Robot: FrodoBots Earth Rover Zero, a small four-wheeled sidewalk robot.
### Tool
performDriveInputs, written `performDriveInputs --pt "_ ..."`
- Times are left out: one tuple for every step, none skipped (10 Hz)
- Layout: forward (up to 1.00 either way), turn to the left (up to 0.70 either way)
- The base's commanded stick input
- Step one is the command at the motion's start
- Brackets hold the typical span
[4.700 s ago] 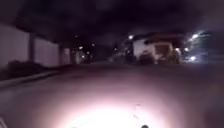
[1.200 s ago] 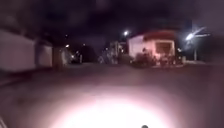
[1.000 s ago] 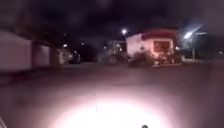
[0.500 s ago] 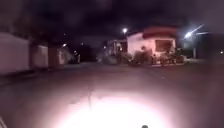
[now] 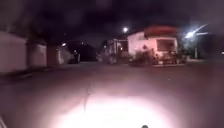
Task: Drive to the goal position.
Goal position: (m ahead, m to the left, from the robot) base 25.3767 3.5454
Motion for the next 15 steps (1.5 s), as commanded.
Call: performDriveInputs --pt "0.70 0.00" --pt "0.70 0.00" --pt "0.70 0.00" --pt "0.70 0.00" --pt "0.70 0.00" --pt "0.70 0.00" --pt "0.70 0.00" --pt "0.70 0.00" --pt "0.70 0.00" --pt "0.70 0.00" --pt "0.70 0.00" --pt "0.70 0.00" --pt "0.70 0.00" --pt "0.70 0.00" --pt "0.70 0.00"
